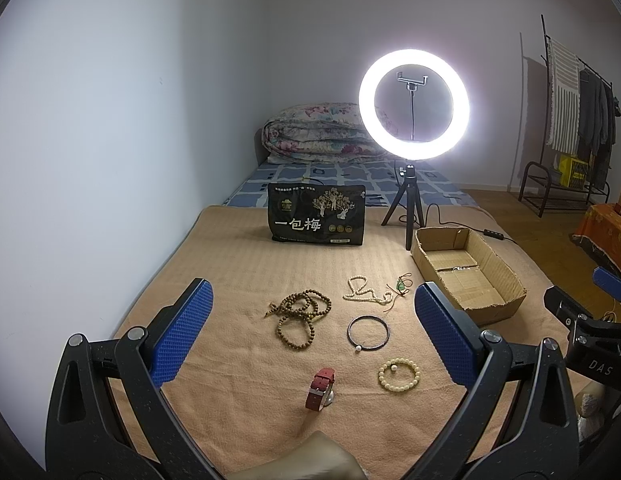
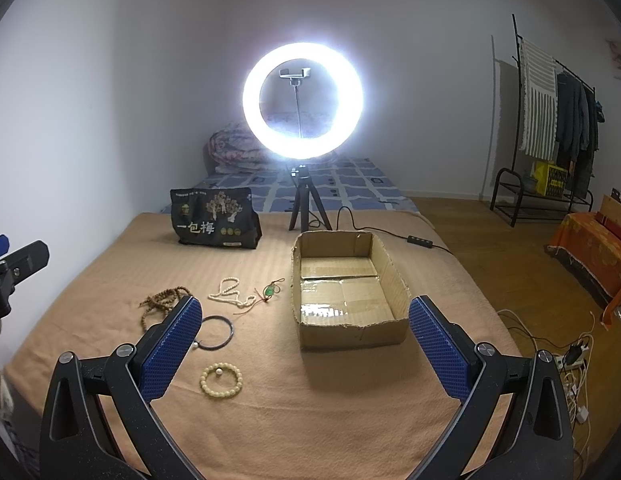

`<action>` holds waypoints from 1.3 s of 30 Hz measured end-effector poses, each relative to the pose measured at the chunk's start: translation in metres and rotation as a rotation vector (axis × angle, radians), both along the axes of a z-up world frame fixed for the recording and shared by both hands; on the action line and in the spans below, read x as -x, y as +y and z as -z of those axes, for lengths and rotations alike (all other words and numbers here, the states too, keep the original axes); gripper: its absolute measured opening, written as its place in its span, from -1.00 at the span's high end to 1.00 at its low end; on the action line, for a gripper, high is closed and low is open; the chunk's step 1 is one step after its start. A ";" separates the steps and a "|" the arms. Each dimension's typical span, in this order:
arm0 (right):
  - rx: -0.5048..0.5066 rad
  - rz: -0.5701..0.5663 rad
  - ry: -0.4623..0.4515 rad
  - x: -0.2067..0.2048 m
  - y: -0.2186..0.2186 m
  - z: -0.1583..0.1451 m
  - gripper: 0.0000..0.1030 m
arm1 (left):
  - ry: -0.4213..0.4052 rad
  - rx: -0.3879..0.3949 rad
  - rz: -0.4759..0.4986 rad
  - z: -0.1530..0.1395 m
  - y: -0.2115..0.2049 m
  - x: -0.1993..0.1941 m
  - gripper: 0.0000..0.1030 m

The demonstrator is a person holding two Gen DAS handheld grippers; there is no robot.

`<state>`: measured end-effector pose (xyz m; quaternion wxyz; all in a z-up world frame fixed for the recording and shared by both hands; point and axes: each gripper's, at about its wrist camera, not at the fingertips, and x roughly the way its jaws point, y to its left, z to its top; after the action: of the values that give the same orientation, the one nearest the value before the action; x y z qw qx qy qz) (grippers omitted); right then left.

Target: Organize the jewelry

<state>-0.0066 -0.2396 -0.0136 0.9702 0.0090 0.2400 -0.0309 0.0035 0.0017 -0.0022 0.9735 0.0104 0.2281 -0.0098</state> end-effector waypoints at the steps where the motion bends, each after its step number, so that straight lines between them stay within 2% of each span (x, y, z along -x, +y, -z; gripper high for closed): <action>1: -0.001 -0.001 0.000 0.000 0.000 0.000 -0.99 | 0.000 0.000 0.000 0.000 0.000 0.000 -0.99; 25: 0.011 -0.001 0.013 -0.001 0.002 0.005 -0.99 | 0.010 -0.004 -0.012 0.006 0.001 0.003 -0.99; 34: 0.014 -0.014 0.030 -0.005 0.005 0.007 -0.99 | 0.050 -0.019 0.005 0.015 0.010 -0.011 -0.99; 39: -0.034 -0.076 0.075 -0.013 0.004 0.014 -0.99 | 0.103 -0.034 -0.001 0.030 0.024 -0.022 -0.99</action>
<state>0.0064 -0.2356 -0.0275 0.9607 0.0153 0.2769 0.0097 0.0254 0.0253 -0.0318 0.9602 0.0261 0.2781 -0.0061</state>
